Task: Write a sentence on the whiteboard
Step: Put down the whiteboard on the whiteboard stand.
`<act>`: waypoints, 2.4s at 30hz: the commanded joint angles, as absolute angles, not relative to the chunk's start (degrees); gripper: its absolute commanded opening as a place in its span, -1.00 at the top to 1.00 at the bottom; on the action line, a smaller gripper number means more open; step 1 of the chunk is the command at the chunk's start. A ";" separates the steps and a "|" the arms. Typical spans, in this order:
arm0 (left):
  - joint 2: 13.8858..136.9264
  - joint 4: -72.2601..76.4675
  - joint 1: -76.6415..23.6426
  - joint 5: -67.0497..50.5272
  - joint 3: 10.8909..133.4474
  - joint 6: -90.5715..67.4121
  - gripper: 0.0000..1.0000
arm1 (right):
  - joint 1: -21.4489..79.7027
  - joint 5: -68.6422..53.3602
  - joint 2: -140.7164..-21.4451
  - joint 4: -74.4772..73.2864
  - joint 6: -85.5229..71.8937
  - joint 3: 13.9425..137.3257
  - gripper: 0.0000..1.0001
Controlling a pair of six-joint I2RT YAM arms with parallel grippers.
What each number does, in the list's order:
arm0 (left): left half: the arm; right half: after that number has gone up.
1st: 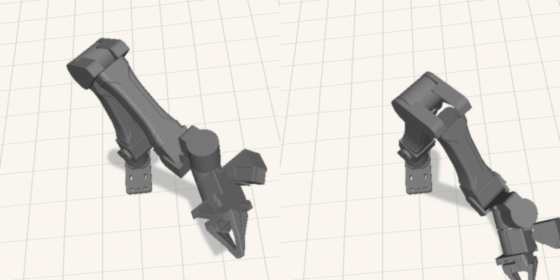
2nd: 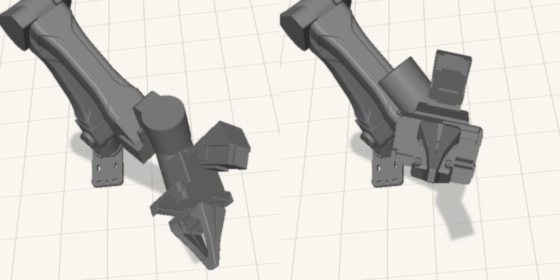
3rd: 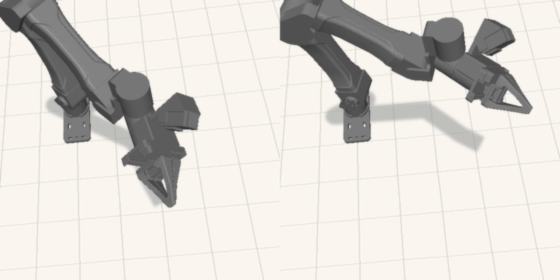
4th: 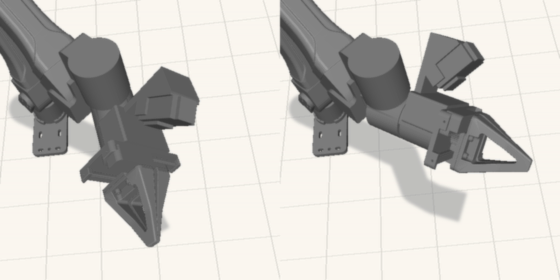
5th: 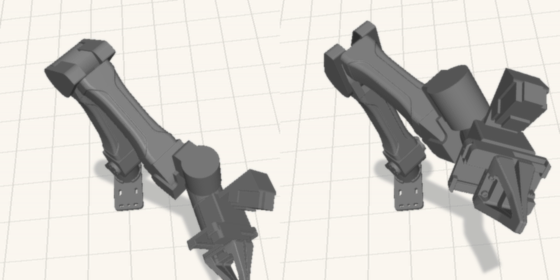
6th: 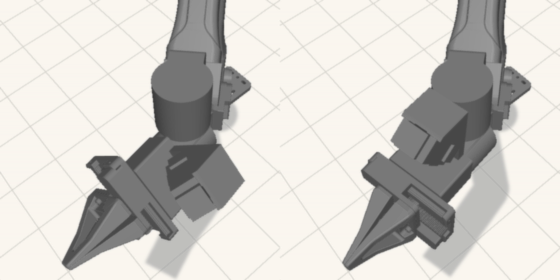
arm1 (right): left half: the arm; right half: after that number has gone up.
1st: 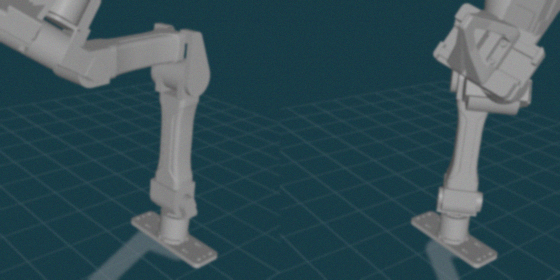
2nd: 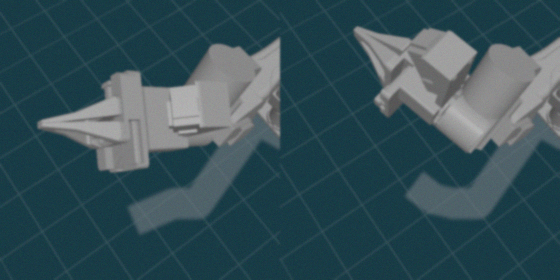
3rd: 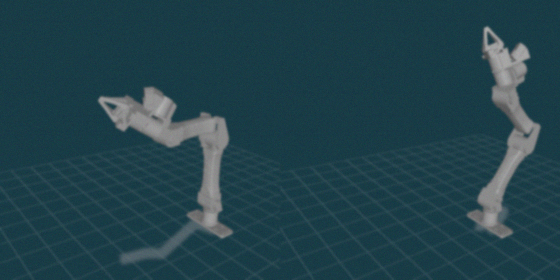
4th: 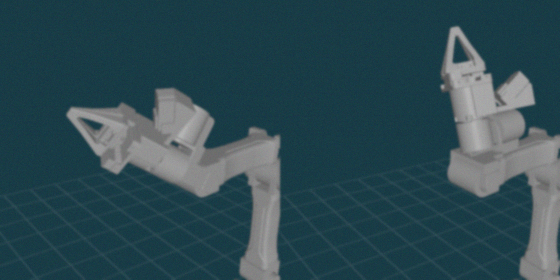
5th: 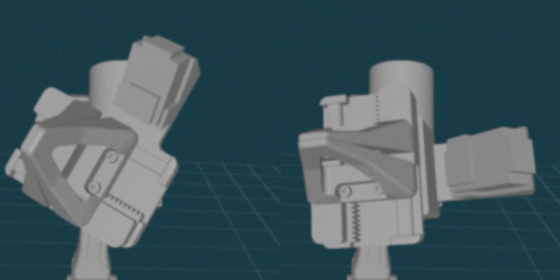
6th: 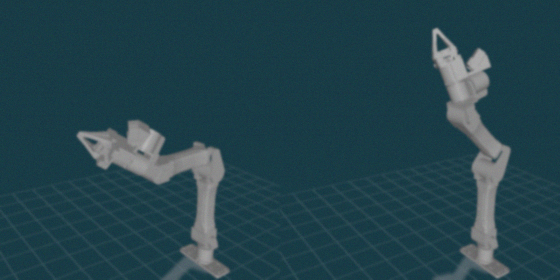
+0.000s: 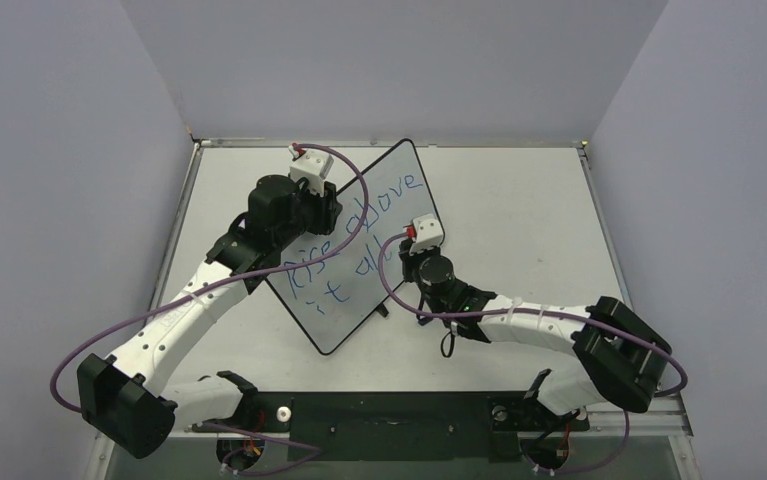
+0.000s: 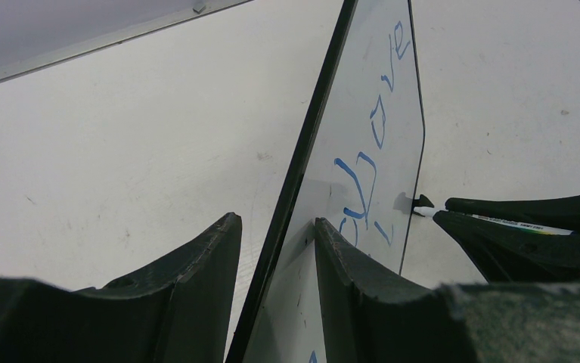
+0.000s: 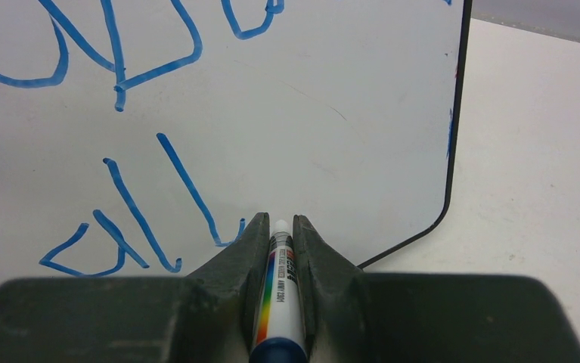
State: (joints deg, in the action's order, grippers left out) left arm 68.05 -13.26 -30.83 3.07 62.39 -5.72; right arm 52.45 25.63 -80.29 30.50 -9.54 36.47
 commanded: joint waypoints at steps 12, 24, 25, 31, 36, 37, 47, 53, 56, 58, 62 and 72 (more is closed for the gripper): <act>67.06 -7.73 -31.46 1.40 64.86 -5.54 1.00 | 51.06 22.62 -84.04 37.29 -12.47 38.06 1.00; 67.00 -7.69 -31.46 1.58 64.78 -5.54 1.00 | 50.62 22.05 -85.65 38.42 -13.26 37.59 1.00; 66.99 -7.68 -31.46 1.56 64.82 -5.54 1.00 | 50.62 21.97 -85.63 38.41 -13.26 37.52 1.00; 67.19 -7.71 -31.46 1.58 64.83 -5.56 1.00 | 50.50 21.78 -84.81 37.37 -13.35 37.07 1.00; 67.48 -7.90 -31.42 2.01 64.86 -5.54 1.00 | 50.61 22.41 -80.47 34.00 -13.36 36.47 1.00; 67.49 -7.90 -31.44 1.97 64.86 -5.54 1.00 | 50.58 22.63 -78.83 32.74 -13.25 36.17 1.00; 67.70 -8.16 -31.52 2.81 64.92 -5.36 1.00 | 50.50 25.80 -66.46 25.05 -9.61 35.23 1.00; 70.50 -9.18 -32.45 2.56 65.80 -6.33 1.00 | 49.59 27.59 -64.81 25.19 -6.36 34.80 1.00; 72.15 -10.25 -33.17 2.96 66.70 -7.15 1.00 | 48.90 28.32 -63.77 25.41 -6.17 34.14 1.00; 72.84 -10.63 -33.17 3.76 66.96 -7.91 1.00 | 48.53 28.70 -62.69 25.59 -6.37 33.27 1.00; 74.85 -13.06 -33.22 4.44 69.10 -9.89 1.00 | 47.47 29.55 -60.50 25.86 -7.00 31.60 1.00; 77.80 -19.56 -33.00 8.35 68.78 -12.58 1.00 | 44.27 28.26 -59.14 26.29 -9.95 30.07 1.00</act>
